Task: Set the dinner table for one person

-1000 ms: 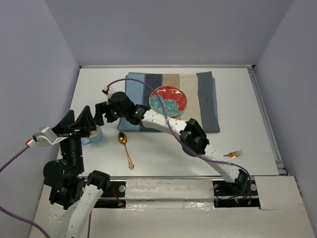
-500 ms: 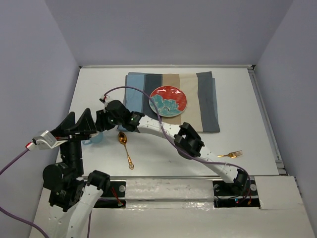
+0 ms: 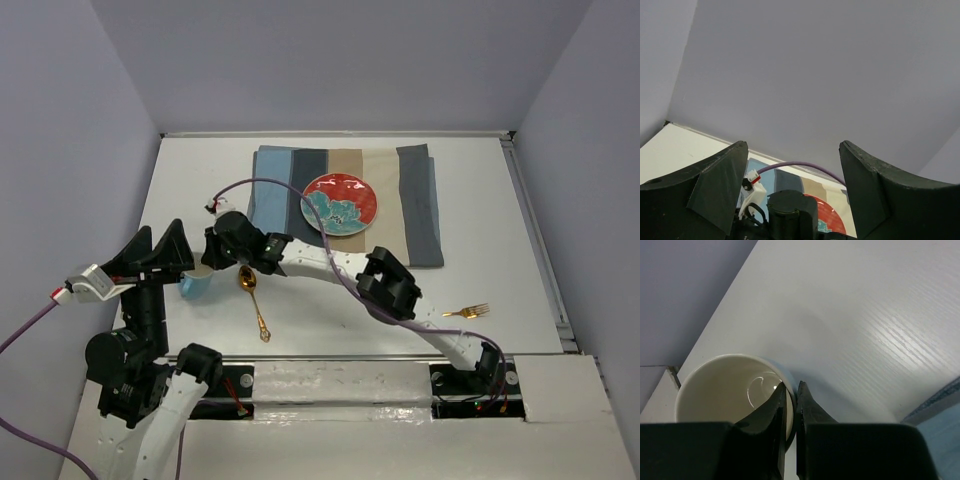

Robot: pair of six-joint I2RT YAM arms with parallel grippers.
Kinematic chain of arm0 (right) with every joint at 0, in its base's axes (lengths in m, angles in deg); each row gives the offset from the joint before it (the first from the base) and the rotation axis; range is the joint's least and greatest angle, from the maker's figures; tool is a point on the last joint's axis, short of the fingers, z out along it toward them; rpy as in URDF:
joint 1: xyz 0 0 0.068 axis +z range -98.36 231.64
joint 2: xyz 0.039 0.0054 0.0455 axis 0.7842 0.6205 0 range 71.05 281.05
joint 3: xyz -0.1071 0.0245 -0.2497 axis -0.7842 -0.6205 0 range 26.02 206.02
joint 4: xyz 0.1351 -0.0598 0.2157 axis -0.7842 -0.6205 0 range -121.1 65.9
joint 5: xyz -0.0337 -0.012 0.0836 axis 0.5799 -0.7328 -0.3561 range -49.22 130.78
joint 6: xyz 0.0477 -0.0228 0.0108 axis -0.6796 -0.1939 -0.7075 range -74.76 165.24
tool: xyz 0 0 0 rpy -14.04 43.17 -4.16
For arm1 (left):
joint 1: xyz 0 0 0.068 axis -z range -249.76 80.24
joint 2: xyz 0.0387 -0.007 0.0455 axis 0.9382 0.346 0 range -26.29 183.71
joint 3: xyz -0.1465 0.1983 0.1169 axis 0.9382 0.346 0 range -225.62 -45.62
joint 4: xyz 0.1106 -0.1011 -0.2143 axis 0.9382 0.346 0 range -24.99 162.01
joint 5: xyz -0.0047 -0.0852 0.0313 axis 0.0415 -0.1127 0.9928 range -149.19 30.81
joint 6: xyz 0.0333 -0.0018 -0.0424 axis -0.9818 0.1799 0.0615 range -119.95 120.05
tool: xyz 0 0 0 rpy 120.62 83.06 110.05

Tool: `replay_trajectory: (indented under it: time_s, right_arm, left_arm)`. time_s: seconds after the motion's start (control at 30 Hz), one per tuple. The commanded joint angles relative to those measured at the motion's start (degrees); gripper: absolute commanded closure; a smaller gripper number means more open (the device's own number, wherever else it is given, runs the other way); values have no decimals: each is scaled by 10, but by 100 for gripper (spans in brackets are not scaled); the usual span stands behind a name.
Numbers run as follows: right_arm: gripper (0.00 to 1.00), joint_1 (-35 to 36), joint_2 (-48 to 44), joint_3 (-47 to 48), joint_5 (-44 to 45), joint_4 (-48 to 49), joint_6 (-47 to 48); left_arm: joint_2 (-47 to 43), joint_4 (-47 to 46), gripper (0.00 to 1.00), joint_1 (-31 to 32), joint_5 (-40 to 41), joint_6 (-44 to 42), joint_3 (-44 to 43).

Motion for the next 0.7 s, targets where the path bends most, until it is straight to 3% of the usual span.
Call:
replay_trajectory:
  time_s: [0.0, 0.13, 0.2, 0.3, 0.43, 0.47, 0.67]
  right_arm:
    - [100, -15, -134, -42, 50, 116, -3]
    - [100, -80, -271, -209, 80, 170, 27]
    - [100, -149, -342, -301, 93, 175, 43]
    - [100, -261, -404, -384, 102, 165, 70]
    - [100, -387, -410, -386, 124, 106, 134]
    - [100, -432, -402, -359, 129, 78, 154]
    - [100, -539, -295, -214, 106, -23, 185]
  left_arm:
    - [-7, -22, 15, 4, -1, -3, 1]
    - [-5, -21, 15, 11, -10, -4, 4]
    - [-4, -21, 15, 19, -28, 0, 6]
    - [-2, -27, 5, 33, -51, 1, 8]
    - [-2, -27, 4, 45, -52, 0, 8]
    - [-2, -26, 3, 48, -54, 0, 8]
    - [6, -25, 1, 56, -58, 3, 8]
